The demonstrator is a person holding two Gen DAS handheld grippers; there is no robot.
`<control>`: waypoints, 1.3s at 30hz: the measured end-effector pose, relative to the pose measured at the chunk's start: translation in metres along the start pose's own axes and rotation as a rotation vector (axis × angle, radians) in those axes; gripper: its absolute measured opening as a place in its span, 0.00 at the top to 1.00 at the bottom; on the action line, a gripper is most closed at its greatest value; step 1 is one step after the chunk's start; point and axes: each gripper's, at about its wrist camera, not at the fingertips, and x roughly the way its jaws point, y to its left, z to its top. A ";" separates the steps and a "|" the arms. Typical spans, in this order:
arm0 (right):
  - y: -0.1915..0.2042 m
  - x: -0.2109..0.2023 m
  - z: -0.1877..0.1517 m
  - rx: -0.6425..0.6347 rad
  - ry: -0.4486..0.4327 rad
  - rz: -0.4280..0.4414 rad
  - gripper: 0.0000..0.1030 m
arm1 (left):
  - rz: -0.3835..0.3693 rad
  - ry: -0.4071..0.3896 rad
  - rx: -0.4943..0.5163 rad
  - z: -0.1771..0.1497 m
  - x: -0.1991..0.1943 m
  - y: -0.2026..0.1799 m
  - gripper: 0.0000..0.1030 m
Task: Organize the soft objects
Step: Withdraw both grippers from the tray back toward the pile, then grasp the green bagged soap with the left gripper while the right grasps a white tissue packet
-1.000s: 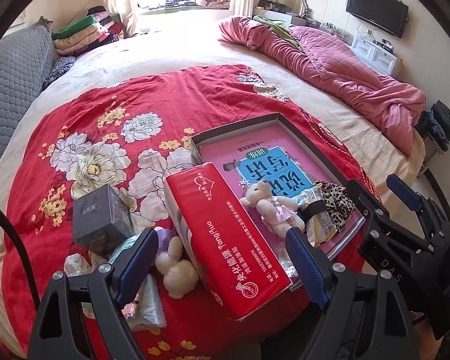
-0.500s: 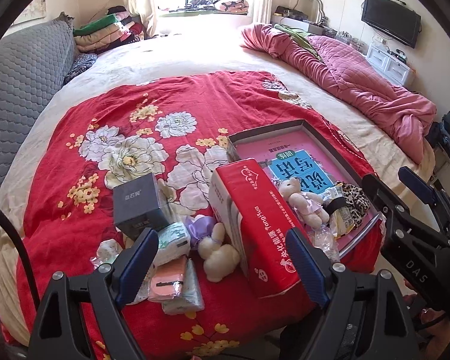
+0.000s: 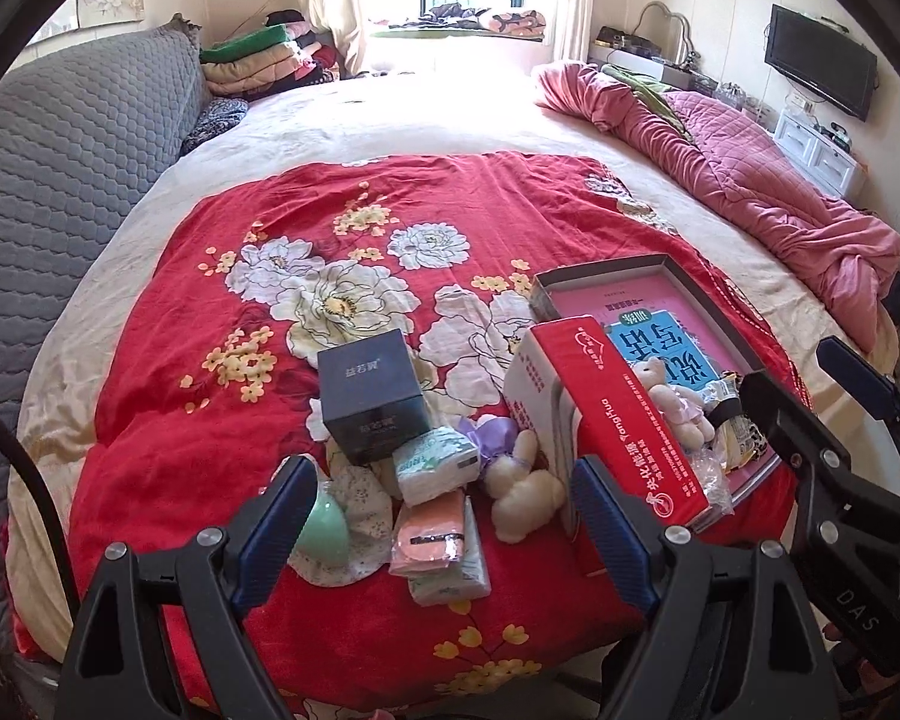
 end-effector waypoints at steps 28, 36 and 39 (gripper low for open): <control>0.050 0.010 -0.001 -0.090 0.054 0.067 0.24 | 0.057 0.036 -0.246 -0.025 0.004 0.136 0.16; 0.065 0.016 -0.006 -0.132 0.073 0.079 0.24 | 0.041 0.069 -0.242 -0.033 0.018 0.137 0.16; 0.071 0.020 -0.010 -0.142 0.083 0.089 0.24 | 0.031 0.076 -0.237 -0.036 0.022 0.136 0.16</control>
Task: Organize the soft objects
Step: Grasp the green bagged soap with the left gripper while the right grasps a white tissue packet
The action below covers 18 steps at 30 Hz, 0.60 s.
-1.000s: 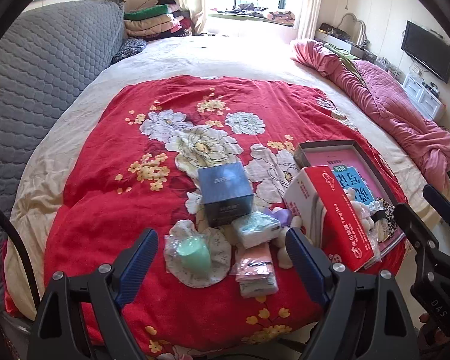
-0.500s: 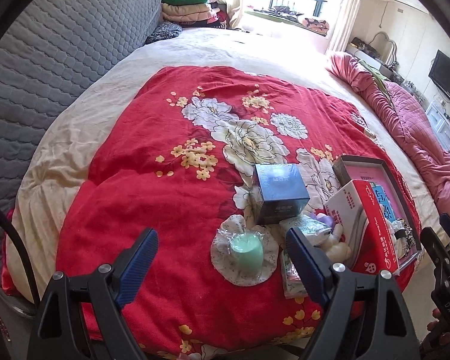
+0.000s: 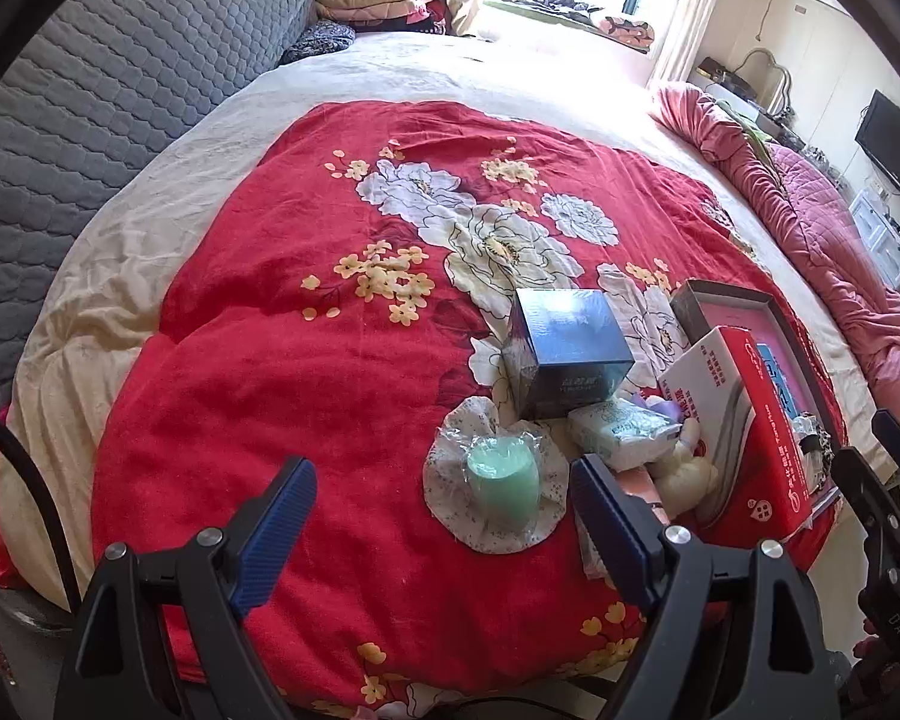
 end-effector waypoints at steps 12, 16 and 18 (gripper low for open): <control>0.042 0.028 -0.023 -0.088 0.079 0.079 0.24 | -0.049 0.032 0.032 -0.007 0.021 -0.014 0.16; 0.051 0.038 -0.029 -0.107 0.102 0.099 0.24 | -0.038 0.062 0.023 -0.010 0.036 -0.008 0.16; 0.051 0.044 -0.030 -0.101 0.105 0.104 0.24 | -0.045 0.074 0.016 -0.012 0.042 -0.005 0.16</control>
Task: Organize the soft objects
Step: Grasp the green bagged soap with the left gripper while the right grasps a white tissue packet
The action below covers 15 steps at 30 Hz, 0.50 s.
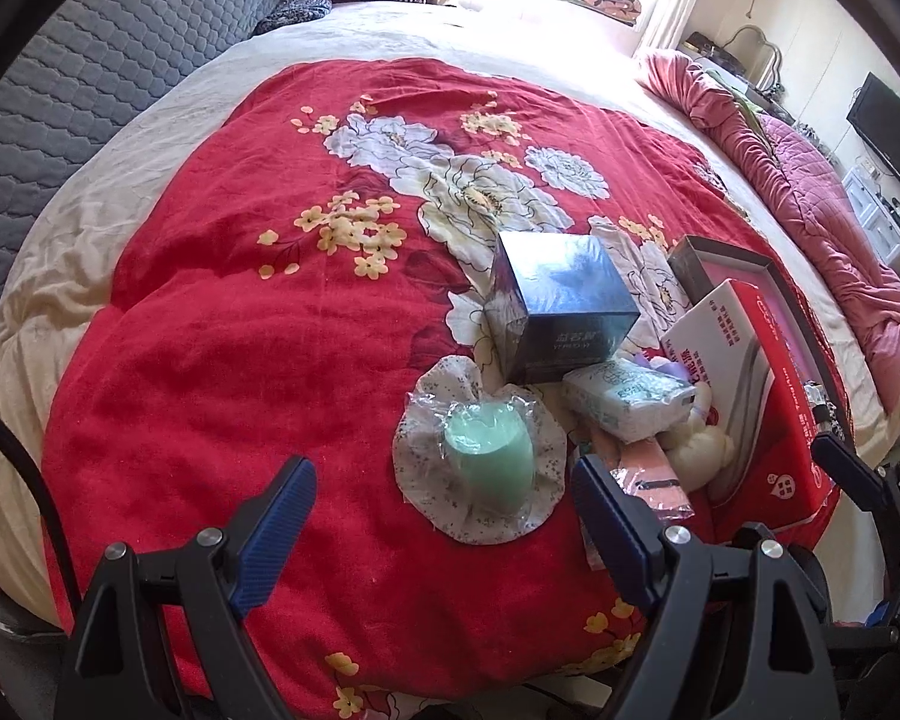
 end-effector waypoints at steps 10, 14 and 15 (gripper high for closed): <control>-0.008 0.043 0.022 -0.018 0.042 0.003 0.24 | -0.083 0.024 0.004 -0.002 0.017 0.003 0.16; -0.006 0.065 0.025 -0.029 0.067 0.009 0.24 | -0.094 0.026 0.005 0.000 0.024 0.006 0.16; -0.005 0.069 0.026 -0.030 0.073 0.010 0.24 | -0.101 0.027 0.000 0.001 0.026 0.007 0.16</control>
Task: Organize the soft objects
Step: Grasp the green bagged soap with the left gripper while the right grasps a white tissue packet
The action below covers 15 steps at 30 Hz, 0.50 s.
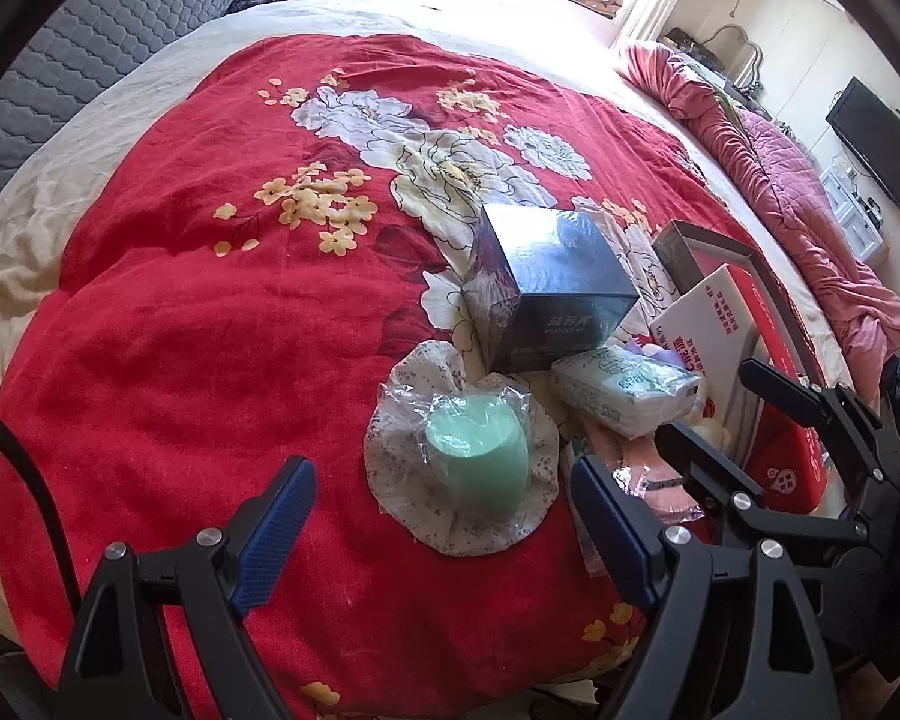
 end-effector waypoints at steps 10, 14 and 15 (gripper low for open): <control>0.007 0.037 0.000 -0.069 0.048 -0.003 0.24 | -0.037 0.023 -0.054 0.005 0.009 0.021 0.16; 0.006 0.047 0.001 -0.069 0.056 0.002 0.24 | -0.065 0.032 -0.069 0.005 0.014 0.021 0.16; 0.006 0.048 0.001 -0.070 0.054 0.006 0.24 | -0.064 0.035 -0.064 0.005 0.015 0.020 0.16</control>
